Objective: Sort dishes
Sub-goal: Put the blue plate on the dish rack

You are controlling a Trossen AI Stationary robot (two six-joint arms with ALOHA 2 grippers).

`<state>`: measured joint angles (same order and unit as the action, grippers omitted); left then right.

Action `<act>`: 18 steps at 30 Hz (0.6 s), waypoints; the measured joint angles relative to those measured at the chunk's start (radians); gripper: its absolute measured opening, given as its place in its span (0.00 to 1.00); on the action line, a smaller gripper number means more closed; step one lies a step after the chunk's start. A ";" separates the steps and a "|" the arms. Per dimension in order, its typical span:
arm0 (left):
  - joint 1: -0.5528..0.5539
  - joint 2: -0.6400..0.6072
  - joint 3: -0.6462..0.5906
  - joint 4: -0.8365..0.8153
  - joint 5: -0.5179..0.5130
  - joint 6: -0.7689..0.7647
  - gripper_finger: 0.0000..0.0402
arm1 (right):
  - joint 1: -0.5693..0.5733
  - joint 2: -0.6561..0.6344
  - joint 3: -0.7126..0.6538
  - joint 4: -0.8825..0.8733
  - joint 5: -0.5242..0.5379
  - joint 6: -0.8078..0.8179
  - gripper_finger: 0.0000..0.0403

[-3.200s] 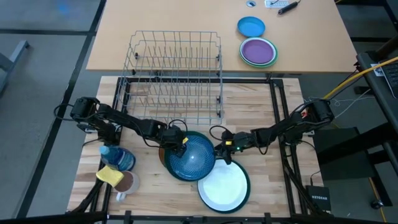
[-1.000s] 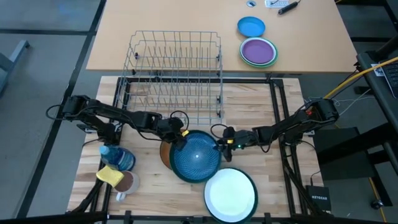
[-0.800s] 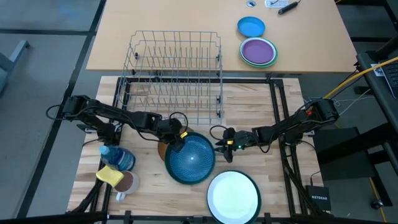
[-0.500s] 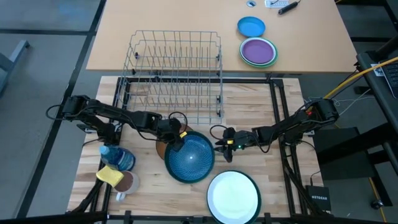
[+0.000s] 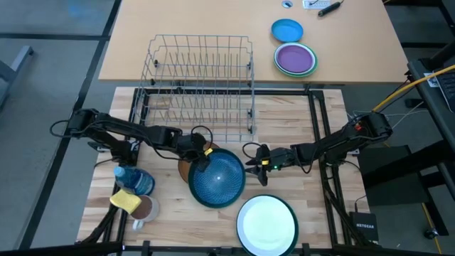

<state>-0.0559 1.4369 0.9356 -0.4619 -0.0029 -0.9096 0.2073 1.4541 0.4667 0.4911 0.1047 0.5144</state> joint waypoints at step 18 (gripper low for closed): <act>0.000 -0.032 0.019 -0.007 0.006 0.085 0.00 | 0.000 0.000 0.000 0.041 0.000 0.000 0.41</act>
<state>-0.0563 1.4052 0.9543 -0.4685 0.0036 -0.8246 0.2070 1.4536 0.4667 0.5323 0.1043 0.5140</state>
